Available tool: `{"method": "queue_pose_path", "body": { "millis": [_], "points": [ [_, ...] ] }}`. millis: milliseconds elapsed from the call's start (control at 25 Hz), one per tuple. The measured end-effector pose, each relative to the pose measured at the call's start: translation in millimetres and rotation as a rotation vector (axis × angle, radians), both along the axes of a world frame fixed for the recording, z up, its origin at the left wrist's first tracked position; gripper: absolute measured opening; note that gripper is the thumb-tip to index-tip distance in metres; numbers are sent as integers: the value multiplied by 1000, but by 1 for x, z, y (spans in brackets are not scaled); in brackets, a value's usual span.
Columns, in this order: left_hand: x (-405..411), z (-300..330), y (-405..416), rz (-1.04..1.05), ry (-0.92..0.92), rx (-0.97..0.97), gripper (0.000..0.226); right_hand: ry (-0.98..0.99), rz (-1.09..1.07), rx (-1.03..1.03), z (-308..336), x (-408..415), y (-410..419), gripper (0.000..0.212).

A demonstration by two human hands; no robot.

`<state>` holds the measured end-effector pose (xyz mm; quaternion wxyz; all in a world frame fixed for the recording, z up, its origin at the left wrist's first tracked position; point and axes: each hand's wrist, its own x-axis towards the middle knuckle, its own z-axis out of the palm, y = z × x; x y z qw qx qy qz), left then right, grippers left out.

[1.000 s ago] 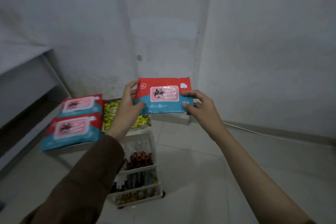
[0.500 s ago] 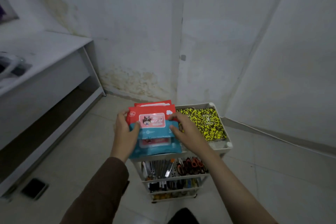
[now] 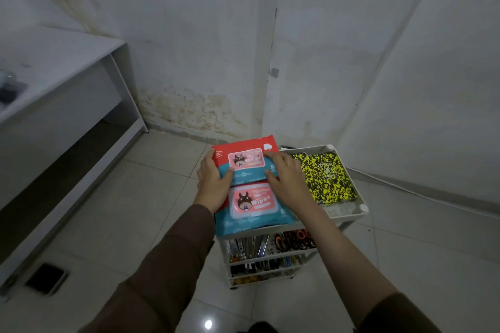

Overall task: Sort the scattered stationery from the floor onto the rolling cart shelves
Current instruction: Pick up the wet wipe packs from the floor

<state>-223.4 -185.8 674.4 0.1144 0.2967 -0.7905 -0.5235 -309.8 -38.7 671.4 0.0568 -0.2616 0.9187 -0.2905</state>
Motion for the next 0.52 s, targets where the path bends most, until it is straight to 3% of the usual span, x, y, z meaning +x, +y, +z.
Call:
{"method": "queue_pose_path", "body": {
  "millis": [280, 520],
  "points": [
    [-5, -11, -6, -16, -95, 5, 72, -121, -63, -10, -10, 2, -7, 38],
    [5, -9, -3, -20, 74, -100, 64, 32, -115, -62, -8, 14, -5, 38]
  ]
}}
